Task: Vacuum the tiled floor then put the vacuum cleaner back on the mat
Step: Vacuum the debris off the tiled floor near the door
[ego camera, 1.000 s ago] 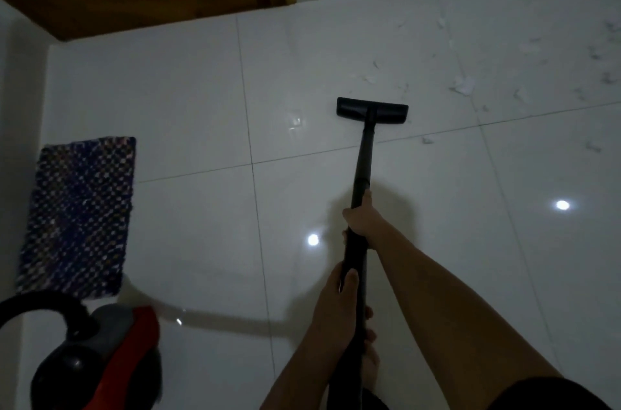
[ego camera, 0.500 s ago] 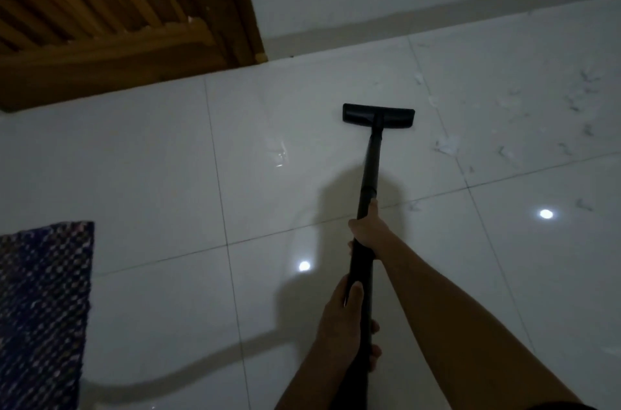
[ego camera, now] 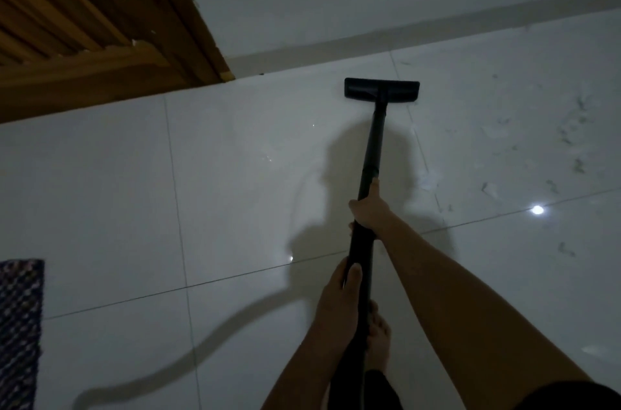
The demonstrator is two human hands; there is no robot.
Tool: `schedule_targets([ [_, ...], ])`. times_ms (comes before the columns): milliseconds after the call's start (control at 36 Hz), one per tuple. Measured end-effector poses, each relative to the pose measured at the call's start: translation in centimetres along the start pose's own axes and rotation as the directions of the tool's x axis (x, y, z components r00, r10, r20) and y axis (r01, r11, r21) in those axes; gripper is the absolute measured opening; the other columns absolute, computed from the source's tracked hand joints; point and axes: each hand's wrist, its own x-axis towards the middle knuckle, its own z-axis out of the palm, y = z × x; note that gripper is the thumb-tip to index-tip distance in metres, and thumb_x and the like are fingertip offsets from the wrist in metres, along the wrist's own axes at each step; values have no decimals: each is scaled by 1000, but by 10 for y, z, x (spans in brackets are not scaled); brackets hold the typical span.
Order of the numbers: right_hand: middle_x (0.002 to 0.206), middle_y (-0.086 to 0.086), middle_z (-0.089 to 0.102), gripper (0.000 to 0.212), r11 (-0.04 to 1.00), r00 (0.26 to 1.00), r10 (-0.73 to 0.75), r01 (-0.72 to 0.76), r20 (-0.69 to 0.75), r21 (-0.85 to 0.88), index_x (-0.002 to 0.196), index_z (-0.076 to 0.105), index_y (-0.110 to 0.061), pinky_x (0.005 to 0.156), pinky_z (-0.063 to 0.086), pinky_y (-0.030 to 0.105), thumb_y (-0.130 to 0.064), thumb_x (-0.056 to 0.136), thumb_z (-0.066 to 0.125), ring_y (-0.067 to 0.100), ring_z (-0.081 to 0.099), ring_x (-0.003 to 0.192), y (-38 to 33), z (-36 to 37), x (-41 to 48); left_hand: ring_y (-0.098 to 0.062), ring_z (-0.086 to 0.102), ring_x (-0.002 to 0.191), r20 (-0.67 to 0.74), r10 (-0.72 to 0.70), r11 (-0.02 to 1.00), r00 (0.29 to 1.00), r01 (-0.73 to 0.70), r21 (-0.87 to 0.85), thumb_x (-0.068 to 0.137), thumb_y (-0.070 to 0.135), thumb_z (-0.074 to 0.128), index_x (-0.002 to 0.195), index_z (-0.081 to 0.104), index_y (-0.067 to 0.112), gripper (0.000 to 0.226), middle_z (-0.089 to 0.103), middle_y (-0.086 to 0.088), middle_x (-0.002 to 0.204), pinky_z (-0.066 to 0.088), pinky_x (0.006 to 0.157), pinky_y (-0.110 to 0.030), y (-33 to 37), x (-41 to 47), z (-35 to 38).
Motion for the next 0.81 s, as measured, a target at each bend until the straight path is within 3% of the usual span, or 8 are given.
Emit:
schedule_targets([
  [167,123,25,54,85,1000,1000,-9,10,10,-17,149,-18,-32,83,56,46,-8,95,44,32,60,78,-29,-53,27,-10,46,31,18,15,998,1000,-14,-67,100,39,36,130,44,28,33,52,-8,71,41,34,-20,46,29,36],
  [389,110,21,54,85,1000,1000,-8,8,12,7,149,-17,-32,87,55,50,-8,95,44,32,60,77,-45,-81,44,-13,44,32,-22,18,994,1000,-20,-108,99,39,37,132,45,24,36,50,-8,68,40,35,-21,70,47,59],
  [528,123,23,53,83,999,1000,-10,10,3,45,149,-15,-33,79,56,43,-10,95,43,25,58,63,-49,-78,39,-14,45,35,-35,20,996,999,-23,-81,100,39,37,131,45,26,35,50,-8,68,40,35,-20,77,40,57],
  [694,115,22,56,80,999,998,-39,40,-53,17,152,-9,-27,84,56,48,-11,95,44,28,61,69,-46,-54,21,-14,46,38,-71,31,999,997,-33,-36,100,37,36,129,47,26,33,51,-8,69,40,35,-20,69,24,38],
  [806,121,24,56,79,997,994,-72,73,-82,8,152,-5,-27,77,57,40,-11,93,44,21,57,59,-42,-29,5,-13,48,41,-108,38,999,993,-38,3,100,37,36,131,46,25,35,52,-8,70,40,36,-20,56,13,19],
])
